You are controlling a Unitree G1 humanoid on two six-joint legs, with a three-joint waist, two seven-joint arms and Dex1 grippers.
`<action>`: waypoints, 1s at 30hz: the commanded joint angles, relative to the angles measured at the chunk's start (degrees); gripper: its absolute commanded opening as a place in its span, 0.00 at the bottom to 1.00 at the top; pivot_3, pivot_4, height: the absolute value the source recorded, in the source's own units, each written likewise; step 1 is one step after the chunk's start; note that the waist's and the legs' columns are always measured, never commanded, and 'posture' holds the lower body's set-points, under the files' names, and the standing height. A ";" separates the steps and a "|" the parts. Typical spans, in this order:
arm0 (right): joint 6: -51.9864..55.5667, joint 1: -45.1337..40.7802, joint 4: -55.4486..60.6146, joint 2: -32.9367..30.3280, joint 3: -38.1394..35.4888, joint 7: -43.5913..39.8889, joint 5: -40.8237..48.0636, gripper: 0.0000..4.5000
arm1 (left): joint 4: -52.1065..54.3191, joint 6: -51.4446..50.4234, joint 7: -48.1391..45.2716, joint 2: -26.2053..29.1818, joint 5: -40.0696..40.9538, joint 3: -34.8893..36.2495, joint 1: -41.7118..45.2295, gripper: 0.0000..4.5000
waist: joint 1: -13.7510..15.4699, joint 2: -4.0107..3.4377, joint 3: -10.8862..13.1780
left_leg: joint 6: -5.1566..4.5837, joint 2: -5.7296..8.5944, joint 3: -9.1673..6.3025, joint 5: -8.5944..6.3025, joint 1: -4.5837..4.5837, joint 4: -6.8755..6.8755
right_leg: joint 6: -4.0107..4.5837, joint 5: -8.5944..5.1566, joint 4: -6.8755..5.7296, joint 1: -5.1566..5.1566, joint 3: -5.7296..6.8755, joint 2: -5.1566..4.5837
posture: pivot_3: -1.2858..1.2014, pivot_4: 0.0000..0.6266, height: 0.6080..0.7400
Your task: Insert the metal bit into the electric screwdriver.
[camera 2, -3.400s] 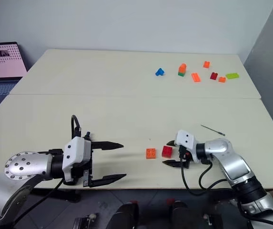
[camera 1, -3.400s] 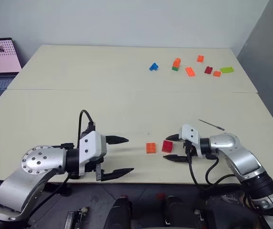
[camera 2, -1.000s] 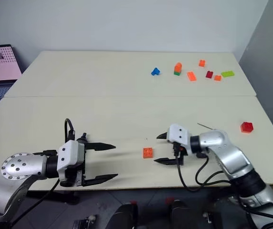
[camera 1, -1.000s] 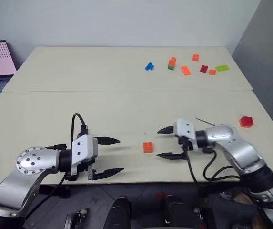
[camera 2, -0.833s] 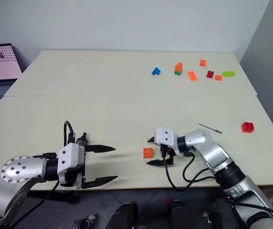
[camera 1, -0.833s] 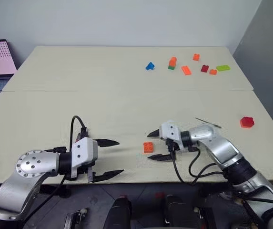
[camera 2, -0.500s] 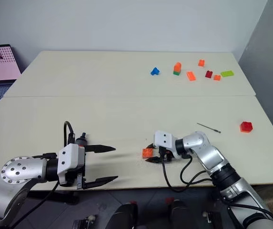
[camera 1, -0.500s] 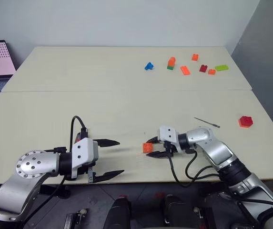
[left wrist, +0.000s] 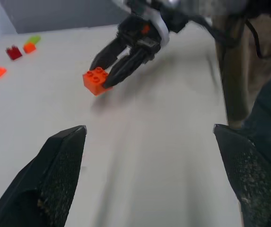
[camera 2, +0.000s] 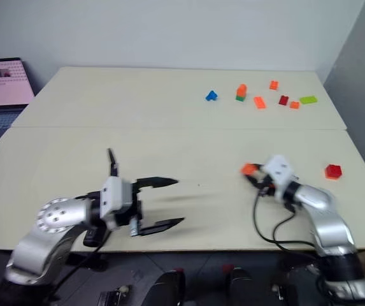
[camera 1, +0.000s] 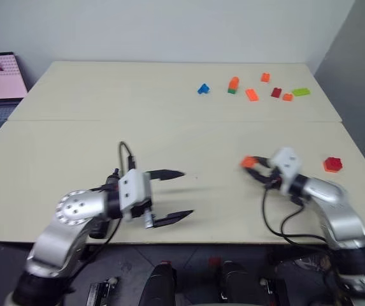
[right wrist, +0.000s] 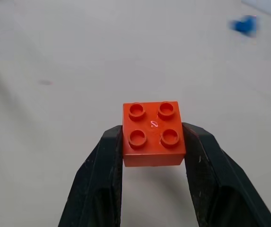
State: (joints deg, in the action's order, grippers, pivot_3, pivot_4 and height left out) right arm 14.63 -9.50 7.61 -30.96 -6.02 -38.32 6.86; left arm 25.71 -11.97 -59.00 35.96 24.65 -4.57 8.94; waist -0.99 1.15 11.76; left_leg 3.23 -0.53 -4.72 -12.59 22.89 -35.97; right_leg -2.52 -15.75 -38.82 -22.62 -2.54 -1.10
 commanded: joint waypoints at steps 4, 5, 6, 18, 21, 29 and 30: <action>2.89 8.48 6.30 3.85 -13.99 17.72 -2.69 0.31 | -2.60 2.67 -0.64 -3.85 -2.07 -5.23 4.39 1.00 | -1.34 -0.02 -0.01 | 0.00 -0.06 0.10 0.00 -0.12 0.03 | 0.01 0.00 -0.08 -0.01 -0.12 0.06 | 0.52 0.24 1.00; 4.32 10.45 7.26 5.58 -16.26 20.82 -2.92 0.31 | -3.08 2.73 -0.73 -4.45 -2.11 -5.90 5.09 1.00 | -1.40 -0.05 -0.03 | 0.00 -0.09 0.10 0.00 -0.15 0.03 | 0.01 0.00 -0.10 -0.01 -0.13 0.09 | 0.52 0.24 1.00; 6.53 12.43 8.25 7.90 -18.72 24.06 -2.65 0.31 | -3.67 2.79 -0.75 -5.00 -2.27 -6.43 5.81 1.00 | -1.18 -0.06 -0.05 | 0.00 -0.10 0.09 0.00 -0.16 0.03 | 0.02 0.00 -0.13 -0.01 -0.12 0.10 | 0.52 0.24 1.00; 18.42 8.02 5.78 11.69 -24.32 33.08 1.20 0.47 | -4.22 1.84 -0.01 -5.14 -2.79 -6.75 6.75 1.00 | -1.22 -0.15 -0.11 | -0.01 -0.04 0.29 0.01 -0.18 -0.05 | 0.20 -0.09 -0.07 0.01 -0.42 0.08 | 0.52 0.24 1.00; 18.29 7.85 6.31 11.42 -24.37 32.65 2.14 0.63 | -3.18 0.63 1.63 -4.88 -3.17 -6.15 6.28 1.00 | -1.02 -0.15 -0.11 | -0.01 -0.04 0.26 0.00 -0.11 -0.01 | 0.03 0.00 -0.07 -0.03 -0.36 0.08 | 0.52 0.24 1.00; 11.38 9.14 9.26 5.63 -20.98 22.75 4.19 1.00 | 0.48 -9.30 13.30 -2.13 -8.06 -1.03 7.01 1.00 | -1.00 -0.16 -0.10 | -0.02 -0.05 0.20 0.00 -0.07 0.00 | 0.03 0.00 -0.06 -0.06 -0.28 0.08 | 0.52 0.24 1.00; 9.05 9.35 10.65 3.88 -19.18 18.91 4.84 1.00 | 1.53 -12.24 16.18 -1.43 -9.47 0.27 6.76 1.00 | -1.11 -0.16 -0.09 | -0.02 -0.05 0.20 0.00 -0.08 -0.02 | 0.04 -0.01 -0.06 -0.06 -0.29 0.08 | 0.52 0.24 1.00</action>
State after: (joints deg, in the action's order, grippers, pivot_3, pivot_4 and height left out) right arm 29.73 -0.09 12.91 -23.88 -27.44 -12.27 10.19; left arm 23.46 -18.94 -48.83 33.10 17.72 -8.45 15.32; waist -2.09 0.99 11.67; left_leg 3.22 -0.57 -4.51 -12.59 22.81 -35.99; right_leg -2.46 -15.77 -38.88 -22.68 -2.85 -1.02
